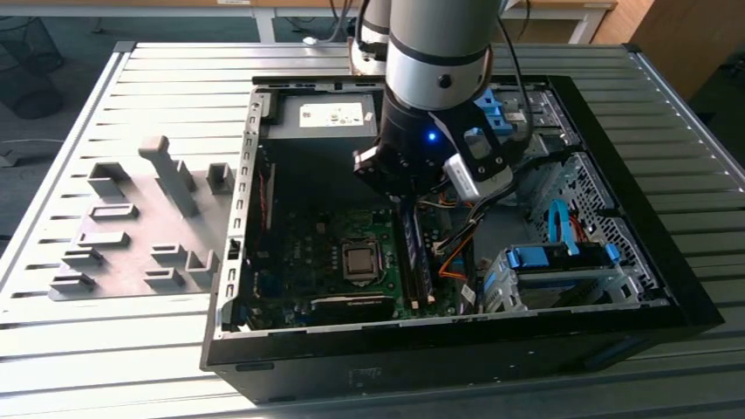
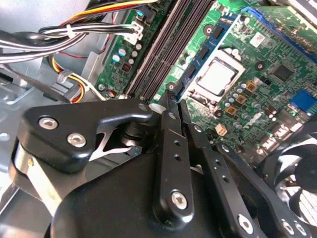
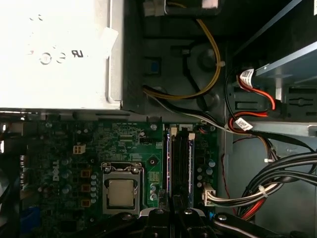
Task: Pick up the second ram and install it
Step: 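Insert the second ram into the second slot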
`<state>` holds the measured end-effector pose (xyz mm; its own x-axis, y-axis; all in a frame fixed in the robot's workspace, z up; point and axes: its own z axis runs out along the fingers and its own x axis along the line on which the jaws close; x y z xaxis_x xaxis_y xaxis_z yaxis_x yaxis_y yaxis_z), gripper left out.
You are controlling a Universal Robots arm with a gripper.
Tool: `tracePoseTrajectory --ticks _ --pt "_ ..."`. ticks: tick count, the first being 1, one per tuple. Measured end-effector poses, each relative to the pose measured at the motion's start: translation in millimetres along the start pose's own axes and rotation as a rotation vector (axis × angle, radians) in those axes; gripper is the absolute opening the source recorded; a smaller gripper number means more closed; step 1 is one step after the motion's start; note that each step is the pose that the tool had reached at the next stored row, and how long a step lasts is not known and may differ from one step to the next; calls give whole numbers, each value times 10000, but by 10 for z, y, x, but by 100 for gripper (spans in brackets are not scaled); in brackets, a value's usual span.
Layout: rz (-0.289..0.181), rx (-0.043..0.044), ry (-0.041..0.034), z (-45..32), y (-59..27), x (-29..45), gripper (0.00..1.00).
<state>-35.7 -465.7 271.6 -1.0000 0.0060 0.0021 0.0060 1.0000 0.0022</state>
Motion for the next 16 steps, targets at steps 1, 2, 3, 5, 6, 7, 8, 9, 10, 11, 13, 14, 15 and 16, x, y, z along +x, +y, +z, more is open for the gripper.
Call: tracePoseTrajectory --ticks 1,2,3,5,6,7,8,9,10,11,13,14,15,16 --pt "9 -1 -1 19 -4 0 14" --pt "10 -1 -1 36 -7 0 14" --pt "11 -2 0 54 -10 0 14" --pt "11 -1 -1 92 -12 -1 14" --pt "12 -1 -1 106 -12 -1 14" --pt "12 -2 -1 114 -12 -2 14" --pt "13 0 0 114 -12 -2 14" --pt "13 0 0 114 -12 -2 14" --pt "13 1 0 114 -12 -2 14" --pt "13 1 0 114 -12 -2 14" --pt "13 -1 0 115 -12 -2 14" --pt "13 -1 0 116 -12 -2 14" --pt "13 -1 0 116 -12 -2 14" --pt "13 -1 0 116 -12 -2 14"
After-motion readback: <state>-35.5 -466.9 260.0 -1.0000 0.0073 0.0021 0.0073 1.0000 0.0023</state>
